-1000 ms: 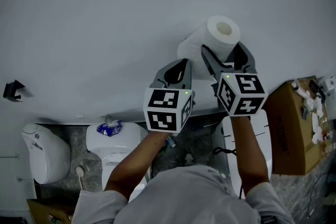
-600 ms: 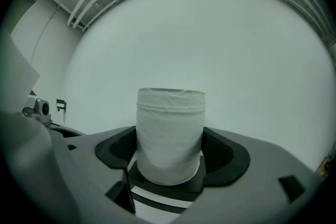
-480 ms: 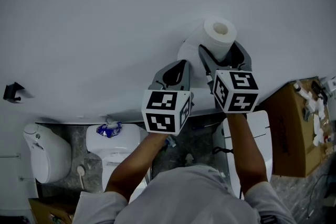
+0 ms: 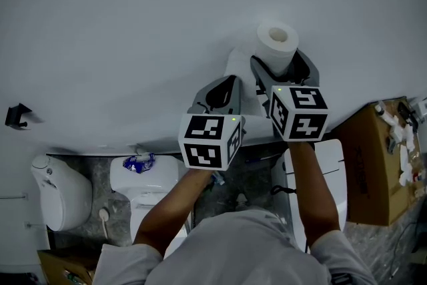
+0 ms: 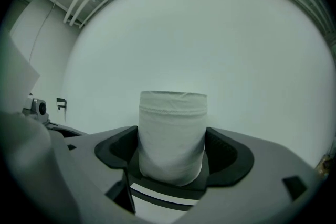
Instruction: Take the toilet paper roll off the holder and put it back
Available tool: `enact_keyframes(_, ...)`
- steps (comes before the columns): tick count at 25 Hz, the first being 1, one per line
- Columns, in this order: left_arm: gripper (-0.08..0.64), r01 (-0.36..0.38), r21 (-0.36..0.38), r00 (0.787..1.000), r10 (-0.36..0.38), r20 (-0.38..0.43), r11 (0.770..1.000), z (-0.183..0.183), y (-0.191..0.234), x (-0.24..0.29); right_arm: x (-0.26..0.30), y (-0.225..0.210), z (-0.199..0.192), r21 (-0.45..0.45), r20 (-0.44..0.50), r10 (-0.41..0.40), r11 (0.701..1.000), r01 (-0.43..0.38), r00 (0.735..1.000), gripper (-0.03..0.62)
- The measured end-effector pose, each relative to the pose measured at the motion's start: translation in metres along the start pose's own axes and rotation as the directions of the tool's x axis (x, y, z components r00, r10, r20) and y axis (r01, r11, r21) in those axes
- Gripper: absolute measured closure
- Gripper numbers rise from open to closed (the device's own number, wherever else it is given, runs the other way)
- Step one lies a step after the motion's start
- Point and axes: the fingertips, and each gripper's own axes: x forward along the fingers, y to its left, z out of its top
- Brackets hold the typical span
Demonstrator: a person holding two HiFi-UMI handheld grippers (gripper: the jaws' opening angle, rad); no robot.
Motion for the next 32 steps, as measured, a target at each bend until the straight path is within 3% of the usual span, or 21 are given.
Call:
enact_keyframes(22, 0.555, 0.048, 0.008, 0.999, -0.048, -0.005, 0.999, -0.007, -0.024, -0.025, -0.045, 0.004, -0.006, 0.035, 0.021, -0.017, 0.999, 0.017, 1.0, 0.21)
enact_keyframes(26, 0.555, 0.059, 0.005, 0.998, -0.059, -0.005, 0.998, -0.01, -0.029, -0.034, -0.059, 0.016, -0.013, 0.026, 0.012, -0.013, 1.0, 0.013, 1.0, 0.245)
enact_keyframes(30, 0.555, 0.078, 0.006, 0.997, -0.077, -0.002, 0.997, -0.012, -0.036, -0.045, -0.076, 0.027, -0.02, 0.019, 0.007, -0.015, 1.0, 0.015, 1.0, 0.339)
enact_keyframes(32, 0.555, 0.087, 0.006, 0.996, -0.087, -0.003, 0.996, -0.014, -0.041, -0.051, -0.083, 0.034, -0.025, 0.017, 0.002, -0.009, 1.0, 0.009, 1.0, 0.345)
